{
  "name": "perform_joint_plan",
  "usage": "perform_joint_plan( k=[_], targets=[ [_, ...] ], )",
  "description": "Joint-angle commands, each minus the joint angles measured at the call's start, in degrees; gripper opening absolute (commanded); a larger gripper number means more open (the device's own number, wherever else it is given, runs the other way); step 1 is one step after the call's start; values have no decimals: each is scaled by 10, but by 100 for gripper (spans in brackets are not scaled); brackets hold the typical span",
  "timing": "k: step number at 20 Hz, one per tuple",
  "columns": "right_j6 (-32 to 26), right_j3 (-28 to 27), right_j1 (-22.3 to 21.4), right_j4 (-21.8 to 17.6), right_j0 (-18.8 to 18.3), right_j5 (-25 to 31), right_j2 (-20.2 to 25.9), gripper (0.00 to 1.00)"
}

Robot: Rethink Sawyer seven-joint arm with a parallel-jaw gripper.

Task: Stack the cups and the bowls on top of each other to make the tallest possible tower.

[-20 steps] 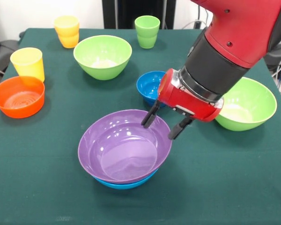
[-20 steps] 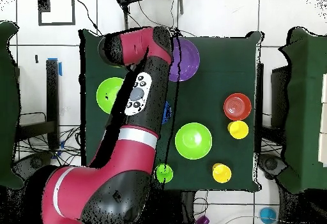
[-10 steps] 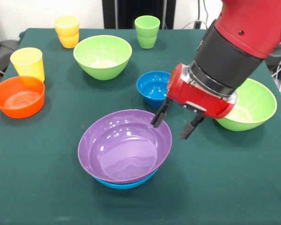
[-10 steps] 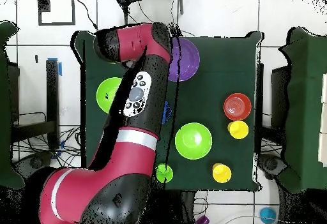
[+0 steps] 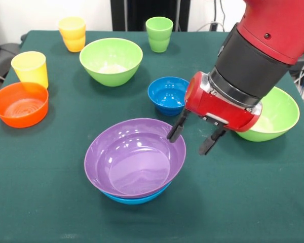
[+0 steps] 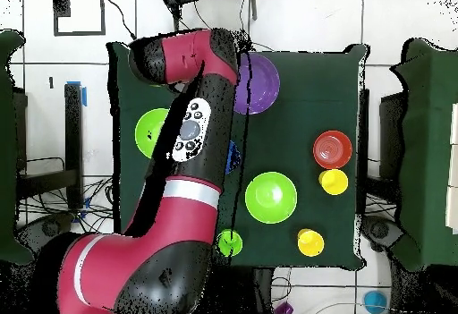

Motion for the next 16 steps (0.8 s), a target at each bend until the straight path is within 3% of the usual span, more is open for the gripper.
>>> perform_joint_plan(
  k=[1,8,16],
  targets=[
    [-3,-5,32,-6,-16,-13,68,100],
    [10,-17,48,-5,-16,-19,64,100],
    [27,10,52,-8,-8,-49,64,100]
  ],
)
